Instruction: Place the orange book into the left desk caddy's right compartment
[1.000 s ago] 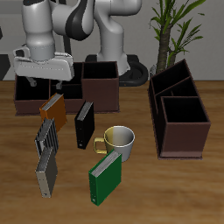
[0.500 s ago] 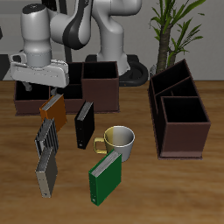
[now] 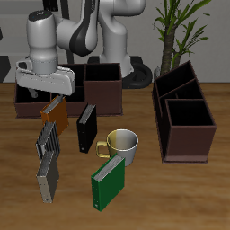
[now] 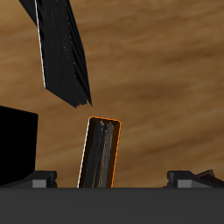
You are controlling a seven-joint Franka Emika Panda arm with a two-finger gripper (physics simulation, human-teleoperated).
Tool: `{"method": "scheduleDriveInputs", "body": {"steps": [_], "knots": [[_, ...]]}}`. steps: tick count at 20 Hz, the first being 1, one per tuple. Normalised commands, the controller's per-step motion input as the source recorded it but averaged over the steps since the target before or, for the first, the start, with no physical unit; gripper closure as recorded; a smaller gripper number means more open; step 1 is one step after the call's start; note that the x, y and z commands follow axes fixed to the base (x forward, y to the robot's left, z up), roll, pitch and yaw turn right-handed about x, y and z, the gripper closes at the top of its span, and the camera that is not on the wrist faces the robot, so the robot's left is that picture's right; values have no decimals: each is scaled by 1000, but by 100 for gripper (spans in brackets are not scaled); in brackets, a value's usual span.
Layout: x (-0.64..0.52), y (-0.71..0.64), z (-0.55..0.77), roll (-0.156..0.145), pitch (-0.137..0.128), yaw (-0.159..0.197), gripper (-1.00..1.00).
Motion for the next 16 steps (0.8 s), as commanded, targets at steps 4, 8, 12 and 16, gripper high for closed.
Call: {"method": "scheduleDriveInputs", "body": {"steps": [4, 8, 12, 16], "knots": [[67, -2, -161, -9, 20, -32, -100], [118, 18, -338, 3, 46, -41, -100], [35, 74, -218, 28, 32, -34, -100], [113, -35, -260, 2, 45, -56, 100]]}}
